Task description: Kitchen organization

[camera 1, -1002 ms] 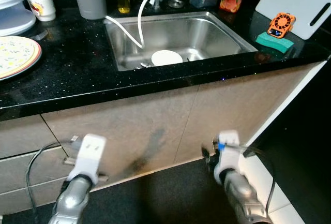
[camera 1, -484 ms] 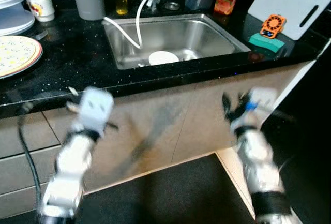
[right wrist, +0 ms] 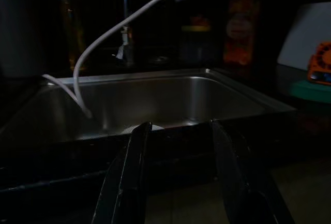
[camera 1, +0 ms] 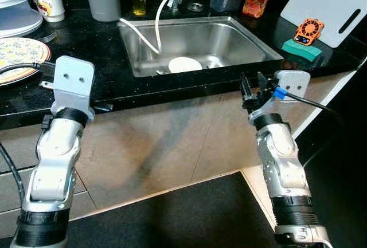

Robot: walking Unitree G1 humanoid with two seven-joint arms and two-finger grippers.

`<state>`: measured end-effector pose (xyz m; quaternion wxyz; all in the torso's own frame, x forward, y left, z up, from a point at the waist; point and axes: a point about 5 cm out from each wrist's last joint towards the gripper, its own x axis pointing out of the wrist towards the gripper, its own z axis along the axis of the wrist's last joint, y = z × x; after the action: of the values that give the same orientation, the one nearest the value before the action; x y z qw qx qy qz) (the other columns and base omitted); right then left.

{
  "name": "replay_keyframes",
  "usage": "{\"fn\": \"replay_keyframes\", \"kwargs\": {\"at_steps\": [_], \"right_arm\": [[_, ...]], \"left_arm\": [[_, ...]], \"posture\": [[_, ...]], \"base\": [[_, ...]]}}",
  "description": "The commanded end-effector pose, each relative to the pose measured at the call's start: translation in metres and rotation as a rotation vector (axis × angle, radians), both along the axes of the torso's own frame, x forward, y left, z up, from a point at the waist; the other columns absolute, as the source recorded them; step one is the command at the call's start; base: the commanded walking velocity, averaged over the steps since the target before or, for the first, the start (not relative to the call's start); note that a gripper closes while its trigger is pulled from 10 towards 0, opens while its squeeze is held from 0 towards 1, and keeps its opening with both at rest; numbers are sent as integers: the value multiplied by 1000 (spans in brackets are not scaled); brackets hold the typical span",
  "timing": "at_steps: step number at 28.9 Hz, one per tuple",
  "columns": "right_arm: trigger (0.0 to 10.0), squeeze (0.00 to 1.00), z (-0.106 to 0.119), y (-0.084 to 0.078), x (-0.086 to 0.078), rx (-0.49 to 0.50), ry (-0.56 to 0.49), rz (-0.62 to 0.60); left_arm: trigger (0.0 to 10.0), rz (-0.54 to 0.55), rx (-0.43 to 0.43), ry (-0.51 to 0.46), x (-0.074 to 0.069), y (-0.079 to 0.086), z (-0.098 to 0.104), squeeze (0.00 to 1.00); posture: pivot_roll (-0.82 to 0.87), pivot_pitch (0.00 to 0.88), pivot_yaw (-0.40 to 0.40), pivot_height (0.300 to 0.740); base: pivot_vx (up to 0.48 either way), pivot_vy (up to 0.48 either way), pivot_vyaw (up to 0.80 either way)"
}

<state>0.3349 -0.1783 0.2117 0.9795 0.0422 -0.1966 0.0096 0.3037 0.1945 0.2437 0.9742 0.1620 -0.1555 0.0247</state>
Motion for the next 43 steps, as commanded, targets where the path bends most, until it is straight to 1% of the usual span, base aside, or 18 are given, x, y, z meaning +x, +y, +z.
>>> {"fn": "replay_keyframes", "kwargs": {"at_steps": [1, 6, 20, 27, 34, 37, 43], "right_arm": [[10000, 0, 0, -4, -2, 3, 11, -20], [10000, 0, -1, -8, 0, -13, 25, -58], [10000, 0, -5, -17, 0, 6, 57, -119], [10000, 0, -7, -19, 0, 8, 65, -133], [10000, 0, -10, -21, 1, 44, 92, -144], [10000, 0, -12, -23, 2, 61, 107, -154], [10000, 0, -13, -25, 2, 55, 116, -167]], "left_arm": [[10000, -15, 3, -5, -1, -3, 4, 0], [10000, -21, 0, -10, -1, -5, 7, 0], [10000, -28, -12, 14, 3, -10, 5, 0], [10000, -30, -8, 24, 5, -11, 4, 0], [10000, -32, -13, 29, 5, -12, 4, 0], [10000, -35, -14, 33, 6, -13, 3, 0], [10000, -38, -13, 38, 7, -14, 2, 0]], "posture": [[135, 47, -61, 740], [135, 51, -55, 740], [134, 56, -50, 740], [132, 57, -48, 740], [132, 58, -47, 740], [129, 57, -46, 740], [129, 57, -44, 740]], "base": [[0, 0, 650], [0, 0, 800], [0, 0, 793], [0, 0, 792], [0, 0, 0], [0, 0, -642], [0, 0, -800]]}}
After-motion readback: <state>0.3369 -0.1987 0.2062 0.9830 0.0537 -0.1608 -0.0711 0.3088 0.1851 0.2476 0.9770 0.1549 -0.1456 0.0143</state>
